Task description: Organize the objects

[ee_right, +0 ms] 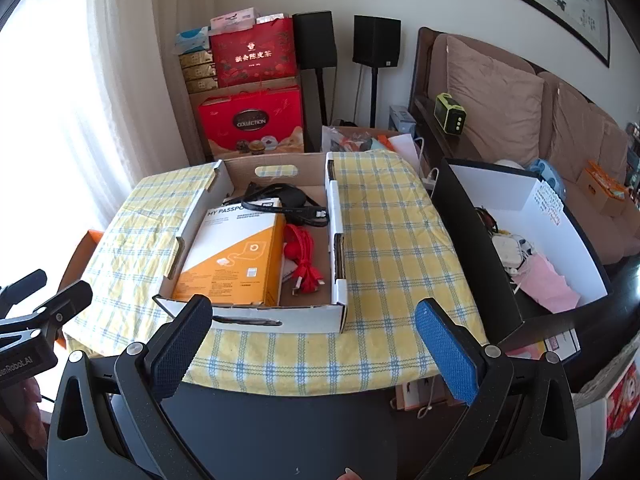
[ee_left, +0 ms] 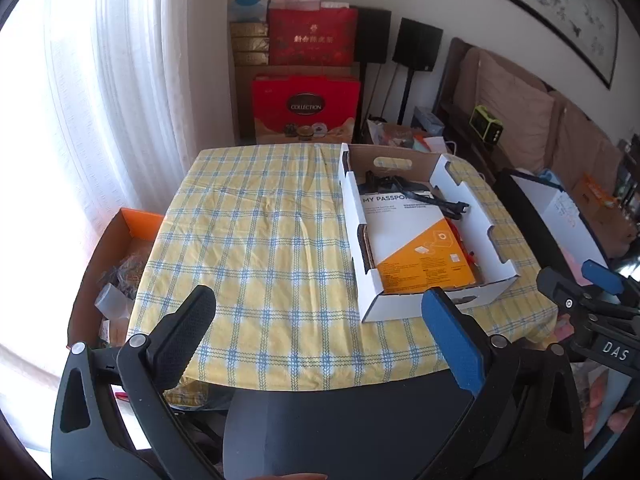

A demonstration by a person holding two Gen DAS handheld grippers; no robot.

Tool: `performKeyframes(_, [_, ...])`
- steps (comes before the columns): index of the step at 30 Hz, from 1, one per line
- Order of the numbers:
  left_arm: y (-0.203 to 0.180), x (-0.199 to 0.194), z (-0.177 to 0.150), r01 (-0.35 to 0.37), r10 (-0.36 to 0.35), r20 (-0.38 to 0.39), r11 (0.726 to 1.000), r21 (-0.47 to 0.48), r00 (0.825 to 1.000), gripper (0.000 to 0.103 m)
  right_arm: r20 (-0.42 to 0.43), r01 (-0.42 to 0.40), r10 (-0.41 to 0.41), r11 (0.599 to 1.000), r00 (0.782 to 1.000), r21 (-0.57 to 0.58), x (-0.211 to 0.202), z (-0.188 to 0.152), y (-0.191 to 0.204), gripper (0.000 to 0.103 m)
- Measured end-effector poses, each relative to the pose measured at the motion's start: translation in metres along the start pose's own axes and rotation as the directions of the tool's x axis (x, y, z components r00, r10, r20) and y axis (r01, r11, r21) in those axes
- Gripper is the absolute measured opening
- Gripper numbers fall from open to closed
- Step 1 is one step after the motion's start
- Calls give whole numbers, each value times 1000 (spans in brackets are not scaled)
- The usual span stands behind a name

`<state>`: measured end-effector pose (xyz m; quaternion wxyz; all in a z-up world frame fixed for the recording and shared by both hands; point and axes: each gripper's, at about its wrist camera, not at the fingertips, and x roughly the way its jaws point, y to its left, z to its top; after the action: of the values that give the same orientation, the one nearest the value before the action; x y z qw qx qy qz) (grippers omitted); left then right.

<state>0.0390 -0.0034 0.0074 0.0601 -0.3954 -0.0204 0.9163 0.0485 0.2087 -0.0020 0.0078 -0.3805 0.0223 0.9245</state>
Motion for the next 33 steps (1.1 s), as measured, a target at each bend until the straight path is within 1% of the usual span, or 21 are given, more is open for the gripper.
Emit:
performKeyframes(7, [-3,-1,-2,-7,7,0,1000,0,1000,103,8,-3,3,1000,1000,4,-2,-2,-1,102])
performKeyframes(13, [-4,-1,-4,-20,20,-1,1000,8,1000,103,32,22,-22,1000,999,-8,-7,-4,0,102])
performKeyframes(20, [-2,0,-6,-22,22,-2,1000,0,1000,103,31,23,-22,999,999,-27,-7,-6,4,102])
performKeyframes(33, [-1,0,-6,-24,24,3,1000,-1,1000,103,31,24,-23,999,999,-23,-7,-6,5,102])
